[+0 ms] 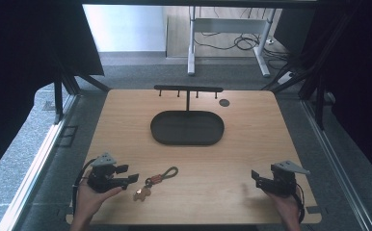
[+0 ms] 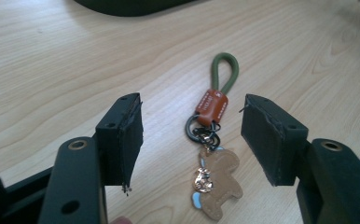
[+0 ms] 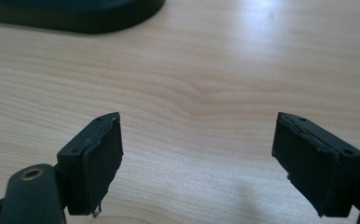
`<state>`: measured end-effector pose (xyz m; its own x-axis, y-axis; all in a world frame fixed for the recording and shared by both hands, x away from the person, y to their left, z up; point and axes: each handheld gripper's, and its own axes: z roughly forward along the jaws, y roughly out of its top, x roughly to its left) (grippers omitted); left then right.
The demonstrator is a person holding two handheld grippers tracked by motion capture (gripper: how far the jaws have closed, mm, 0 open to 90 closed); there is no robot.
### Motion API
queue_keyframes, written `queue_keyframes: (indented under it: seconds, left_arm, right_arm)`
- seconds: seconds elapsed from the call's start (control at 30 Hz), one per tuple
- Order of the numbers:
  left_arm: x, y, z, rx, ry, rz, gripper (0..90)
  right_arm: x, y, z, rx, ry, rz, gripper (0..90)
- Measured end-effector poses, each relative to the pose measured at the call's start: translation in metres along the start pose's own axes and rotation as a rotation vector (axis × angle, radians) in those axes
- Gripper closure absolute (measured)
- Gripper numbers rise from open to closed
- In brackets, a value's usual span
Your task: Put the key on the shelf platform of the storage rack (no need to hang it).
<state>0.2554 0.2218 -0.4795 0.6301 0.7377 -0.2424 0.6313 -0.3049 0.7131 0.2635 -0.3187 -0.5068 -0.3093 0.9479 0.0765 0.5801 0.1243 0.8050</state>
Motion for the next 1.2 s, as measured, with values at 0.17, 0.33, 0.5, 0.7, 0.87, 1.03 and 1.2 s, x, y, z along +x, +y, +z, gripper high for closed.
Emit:
queue_keyframes:
  seconds: [0.17,0.33,0.5,0.7,0.87,1.03,1.2]
  left_arm:
    - [0.000,-0.003,0.000,0.009,-0.002,0.009,38.8]
    - [0.003,-0.004,-0.004,0.000,0.009,0.007,38.0]
    - [0.007,-0.007,-0.005,0.010,0.020,-0.009,37.1]
    - [0.004,-0.007,-0.005,0.026,0.021,-0.010,36.9]
    - [0.005,-0.008,-0.005,0.041,0.014,-0.016,36.8]
    - [0.005,-0.005,-0.008,0.043,0.021,-0.009,37.2]
    - [0.003,-0.002,-0.015,0.036,0.006,0.000,37.3]
  right_arm:
    - [-0.006,-0.004,-0.010,-0.041,0.029,0.004,18.1]
    - [-0.016,-0.008,-0.013,-0.057,0.045,0.014,18.3]
    - [-0.024,-0.010,-0.015,-0.070,0.065,0.041,20.5]
    - [-0.024,-0.011,-0.014,-0.059,0.093,0.028,22.9]
    - [-0.024,-0.012,-0.015,-0.061,0.101,0.031,24.2]
    - [-0.027,-0.013,-0.016,-0.061,0.108,0.045,25.4]
    - [-0.027,-0.015,-0.017,-0.059,0.109,0.052,26.4]
